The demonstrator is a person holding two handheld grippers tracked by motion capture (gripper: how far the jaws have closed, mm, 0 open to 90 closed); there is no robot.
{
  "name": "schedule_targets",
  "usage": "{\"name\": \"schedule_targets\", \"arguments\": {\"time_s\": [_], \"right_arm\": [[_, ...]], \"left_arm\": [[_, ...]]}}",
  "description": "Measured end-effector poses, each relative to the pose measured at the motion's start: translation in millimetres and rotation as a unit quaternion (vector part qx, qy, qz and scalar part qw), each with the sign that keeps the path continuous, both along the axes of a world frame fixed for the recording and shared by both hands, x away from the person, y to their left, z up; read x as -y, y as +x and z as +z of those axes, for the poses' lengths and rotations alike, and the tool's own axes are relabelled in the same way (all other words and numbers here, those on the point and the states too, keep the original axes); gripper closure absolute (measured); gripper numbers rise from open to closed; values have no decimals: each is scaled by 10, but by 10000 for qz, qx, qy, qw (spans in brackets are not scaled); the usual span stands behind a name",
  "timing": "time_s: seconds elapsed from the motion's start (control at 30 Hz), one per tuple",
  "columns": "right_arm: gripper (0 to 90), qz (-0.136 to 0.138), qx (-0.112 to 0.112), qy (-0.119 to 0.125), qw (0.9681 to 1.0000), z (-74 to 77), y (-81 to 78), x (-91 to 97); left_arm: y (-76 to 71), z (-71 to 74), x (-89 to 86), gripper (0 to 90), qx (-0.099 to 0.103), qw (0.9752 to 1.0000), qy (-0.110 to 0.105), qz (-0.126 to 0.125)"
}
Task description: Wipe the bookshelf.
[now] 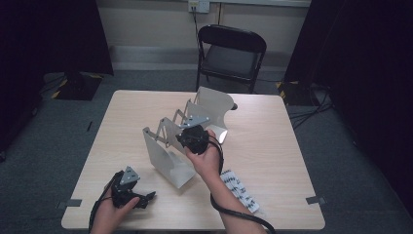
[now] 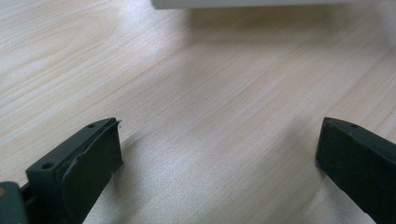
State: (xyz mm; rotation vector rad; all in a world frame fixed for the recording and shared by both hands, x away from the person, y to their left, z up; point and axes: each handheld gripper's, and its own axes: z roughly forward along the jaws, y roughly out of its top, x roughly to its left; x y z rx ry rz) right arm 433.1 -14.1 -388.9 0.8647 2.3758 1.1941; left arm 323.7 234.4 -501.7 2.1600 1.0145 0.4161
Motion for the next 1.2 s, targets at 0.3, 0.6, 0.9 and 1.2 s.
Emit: {"name": "schedule_targets", "arguments": {"time_s": [0.3,0.6,0.9,1.2], "right_arm": [[894,-82,175,126,9997,60,-31,92],[893,-91,227,109,9996,75,-50,158],[895,-126,283,147,9994,59,-66,246],[897,-32,326,63,9994,-91,-136,235]], "left_arm": [[1,1,-2,0,2,10000,18,-7],[1,2,-3,0,1,10000,25,-7],[0,1,-1,0,3,10000,11,0],[0,1,-2,0,3,10000,15,-4]]}}
